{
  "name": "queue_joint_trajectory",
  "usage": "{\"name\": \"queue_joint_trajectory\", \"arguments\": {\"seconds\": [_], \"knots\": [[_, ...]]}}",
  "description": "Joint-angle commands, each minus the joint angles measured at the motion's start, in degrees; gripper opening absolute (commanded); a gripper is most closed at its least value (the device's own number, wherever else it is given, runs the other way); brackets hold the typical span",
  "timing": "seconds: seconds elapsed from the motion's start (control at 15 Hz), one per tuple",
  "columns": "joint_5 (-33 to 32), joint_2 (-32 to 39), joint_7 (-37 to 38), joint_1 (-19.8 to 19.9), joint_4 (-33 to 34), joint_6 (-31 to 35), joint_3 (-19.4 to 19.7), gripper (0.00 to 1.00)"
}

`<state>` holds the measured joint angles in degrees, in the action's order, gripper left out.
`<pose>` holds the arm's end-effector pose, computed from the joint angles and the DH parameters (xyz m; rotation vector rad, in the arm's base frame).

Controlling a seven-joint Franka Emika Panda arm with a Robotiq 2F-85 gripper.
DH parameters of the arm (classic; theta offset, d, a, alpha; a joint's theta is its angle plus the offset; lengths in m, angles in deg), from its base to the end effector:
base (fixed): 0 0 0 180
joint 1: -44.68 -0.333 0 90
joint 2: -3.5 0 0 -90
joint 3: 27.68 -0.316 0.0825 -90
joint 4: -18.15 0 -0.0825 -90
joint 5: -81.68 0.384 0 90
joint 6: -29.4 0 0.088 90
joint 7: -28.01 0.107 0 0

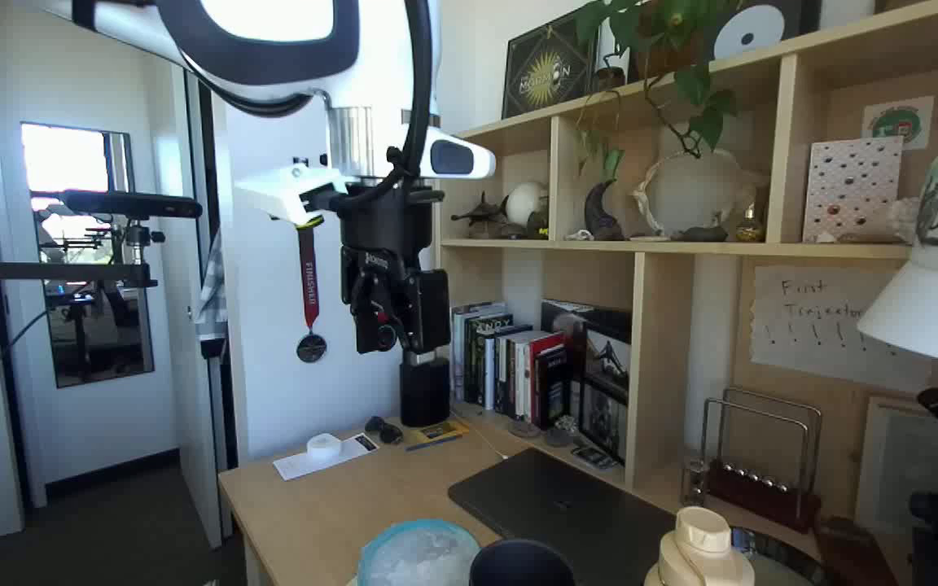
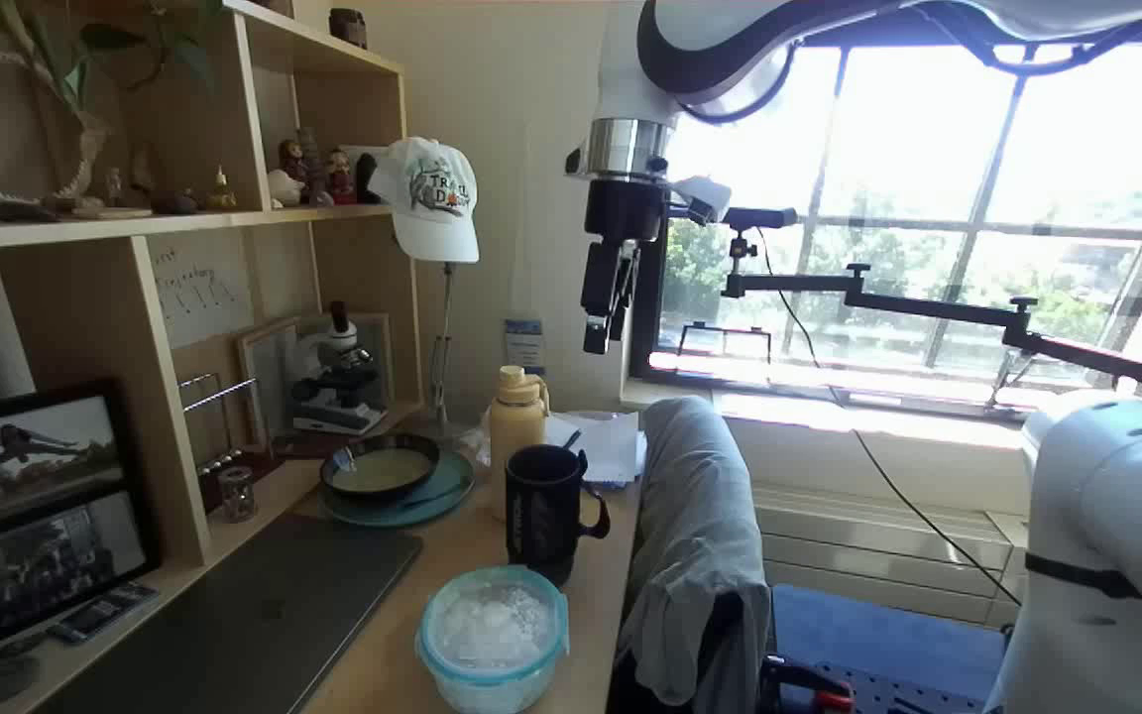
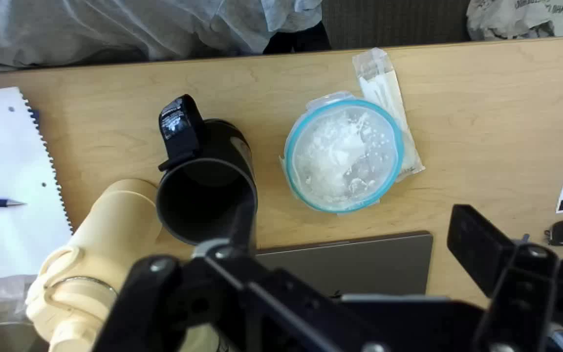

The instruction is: Open the laptop

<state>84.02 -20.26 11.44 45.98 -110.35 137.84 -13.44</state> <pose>0.4197 -0.1248 0.5309 -3.0192 -0.0358 -0.1324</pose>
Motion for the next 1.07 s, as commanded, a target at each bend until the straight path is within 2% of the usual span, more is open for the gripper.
{"name": "queue_joint_trajectory", "arguments": {"seconds": [0.0, 0.27, 0.47, 0.67, 1.0], "knots": [[0.55, 0.18, -0.48, 1.42, 0.10, -0.11, -1.13, 1.00], [1.09, 1.75, -1.00, 0.97, 1.01, 0.60, -1.15, 1.00], [3.66, 9.91, -2.34, -1.68, 5.05, 5.38, -2.41, 1.00], [6.63, 18.41, -5.47, -3.96, 9.67, 10.24, -5.30, 1.00], [6.20, 36.68, -5.59, -3.55, 20.15, 15.94, -11.50, 1.00]]}}
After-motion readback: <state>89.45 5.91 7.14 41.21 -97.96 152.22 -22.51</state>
